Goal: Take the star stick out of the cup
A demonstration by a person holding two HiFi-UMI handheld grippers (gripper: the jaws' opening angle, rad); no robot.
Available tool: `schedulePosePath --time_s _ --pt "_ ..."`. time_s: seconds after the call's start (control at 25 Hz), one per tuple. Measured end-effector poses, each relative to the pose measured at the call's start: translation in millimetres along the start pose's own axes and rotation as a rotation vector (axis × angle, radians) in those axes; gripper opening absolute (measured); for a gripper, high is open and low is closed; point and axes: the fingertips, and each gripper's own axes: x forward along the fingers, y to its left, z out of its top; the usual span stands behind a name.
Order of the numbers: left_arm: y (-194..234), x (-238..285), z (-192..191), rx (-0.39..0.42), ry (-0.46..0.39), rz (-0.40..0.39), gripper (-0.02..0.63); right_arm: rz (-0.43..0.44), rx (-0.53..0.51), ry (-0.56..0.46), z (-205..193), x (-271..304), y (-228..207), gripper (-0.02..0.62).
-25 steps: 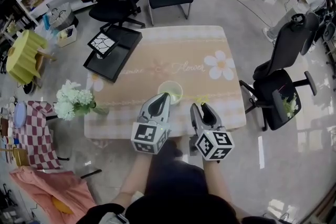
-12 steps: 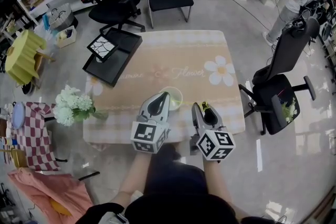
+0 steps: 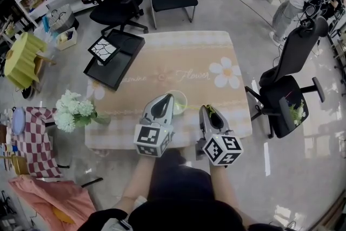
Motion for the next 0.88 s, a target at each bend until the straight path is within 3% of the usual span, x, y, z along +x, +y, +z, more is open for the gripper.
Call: schedulePosePath --time_s 0.44,0.88 --pt "3 4 0 0.001 0.006 0.001 0.011 0.060 0.052 -0.013 2 1 5 0.020" --pt "4 0 -2 0.001 0.006 0.006 0.011 0.087 0.030 -0.034 4 -2 15 0.017"
